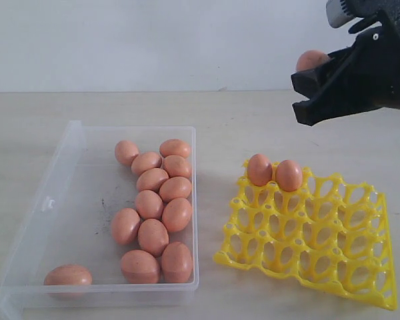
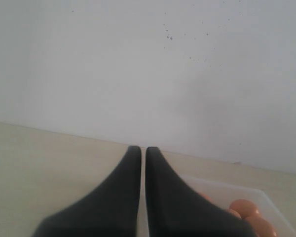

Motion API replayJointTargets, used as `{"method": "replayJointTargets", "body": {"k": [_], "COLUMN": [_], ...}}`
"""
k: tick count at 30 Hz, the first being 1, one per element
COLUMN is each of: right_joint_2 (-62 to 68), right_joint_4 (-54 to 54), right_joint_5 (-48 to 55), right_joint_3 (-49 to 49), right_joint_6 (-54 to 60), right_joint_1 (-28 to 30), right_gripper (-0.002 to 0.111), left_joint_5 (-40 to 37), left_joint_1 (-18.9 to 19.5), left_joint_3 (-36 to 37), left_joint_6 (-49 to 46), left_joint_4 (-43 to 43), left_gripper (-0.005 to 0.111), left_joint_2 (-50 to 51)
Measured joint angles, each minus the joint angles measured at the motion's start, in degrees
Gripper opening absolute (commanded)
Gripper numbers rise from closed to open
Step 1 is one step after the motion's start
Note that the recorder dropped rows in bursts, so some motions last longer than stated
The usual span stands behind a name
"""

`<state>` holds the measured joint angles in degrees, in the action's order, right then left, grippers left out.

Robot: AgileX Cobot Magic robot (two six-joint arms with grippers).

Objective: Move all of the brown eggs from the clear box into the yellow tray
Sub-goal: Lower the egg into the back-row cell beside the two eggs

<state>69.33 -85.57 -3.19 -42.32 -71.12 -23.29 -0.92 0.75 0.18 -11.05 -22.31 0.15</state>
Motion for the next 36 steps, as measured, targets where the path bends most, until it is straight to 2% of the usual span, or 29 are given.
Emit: {"method": "replayJointTargets", "body": {"k": [5, 7, 10, 12, 14, 16, 18, 22, 31, 36], "right_joint_2": [0.4, 1.3, 2.9, 4.1, 5.3, 6.8, 8.0, 11.1, 23.2, 24.6], "right_joint_4": [2.4, 7.2, 25.6, 43.2, 55.4, 63.5, 66.0, 65.2, 64.0, 74.1], "right_joint_5": [-5.0, -7.1, -12.9, -23.4, -36.3, -43.3, -44.3, -39.4, -40.4, -45.5], "right_joint_3": [-0.5, -0.5, 0.0, 2.4, 5.5, 7.7, 8.5, 8.7, 9.4, 15.8], "right_joint_6": [2.8, 7.0, 22.2, 33.7, 40.5, 44.7, 48.1, 51.6, 41.4, 40.1], "right_joint_1": [0.1, 0.1, 0.1, 0.1, 0.1, 0.4, 1.1, 2.7, 5.3, 5.6], "right_gripper": [0.000, 0.000, 0.000, 0.000, 0.000, 0.000, 0.000, 0.000, 0.000, 0.000], "left_joint_5": [0.0, 0.0, 0.0, 0.0, 0.0, 0.0, 0.0, 0.0, 0.0, 0.0], "left_joint_1": [0.0, 0.0, 0.0, 0.0, 0.0, 0.0, 0.0, 0.0, 0.0, 0.0], "left_joint_3": [0.0, 0.0, 0.0, 0.0, 0.0, 0.0, 0.0, 0.0, 0.0, 0.0], "left_joint_6": [0.0, 0.0, 0.0, 0.0, 0.0, 0.0, 0.0, 0.0, 0.0, 0.0], "left_joint_4": [0.0, 0.0, 0.0, 0.0, 0.0, 0.0, 0.0, 0.0, 0.0, 0.0], "left_gripper": [0.004, 0.004, 0.004, 0.004, 0.004, 0.004, 0.004, 0.004, 0.004, 0.004], "left_joint_2": [0.0, 0.0, 0.0, 0.0, 0.0, 0.0, 0.0, 0.0, 0.0, 0.0]}}
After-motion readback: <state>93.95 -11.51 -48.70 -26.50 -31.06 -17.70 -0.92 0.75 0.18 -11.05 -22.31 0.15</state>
